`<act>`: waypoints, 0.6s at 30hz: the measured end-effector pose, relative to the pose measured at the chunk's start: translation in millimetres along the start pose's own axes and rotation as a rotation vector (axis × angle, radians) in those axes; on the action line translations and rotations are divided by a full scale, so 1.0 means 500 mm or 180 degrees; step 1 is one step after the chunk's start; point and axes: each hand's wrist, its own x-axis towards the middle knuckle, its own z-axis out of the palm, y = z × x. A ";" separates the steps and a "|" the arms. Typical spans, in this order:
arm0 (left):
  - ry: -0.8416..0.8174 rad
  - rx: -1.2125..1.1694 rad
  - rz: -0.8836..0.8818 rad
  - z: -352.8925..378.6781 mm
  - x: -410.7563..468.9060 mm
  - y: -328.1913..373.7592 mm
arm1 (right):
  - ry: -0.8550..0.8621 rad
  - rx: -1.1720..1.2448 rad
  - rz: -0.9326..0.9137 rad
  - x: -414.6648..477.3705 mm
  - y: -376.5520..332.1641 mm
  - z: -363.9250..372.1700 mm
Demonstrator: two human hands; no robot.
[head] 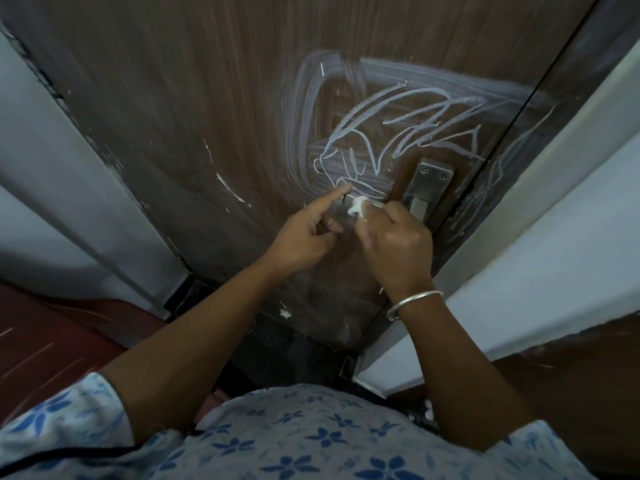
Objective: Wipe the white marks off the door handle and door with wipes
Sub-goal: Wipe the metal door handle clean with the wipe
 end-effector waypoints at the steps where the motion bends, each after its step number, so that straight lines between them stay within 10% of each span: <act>1: -0.0004 0.0002 -0.0009 0.001 0.001 0.000 | 0.0009 -0.0009 -0.0012 0.001 0.000 0.000; 18: -0.0243 -0.0144 -0.0015 0.012 -0.002 -0.004 | -0.0087 0.0105 0.0139 -0.026 0.007 -0.003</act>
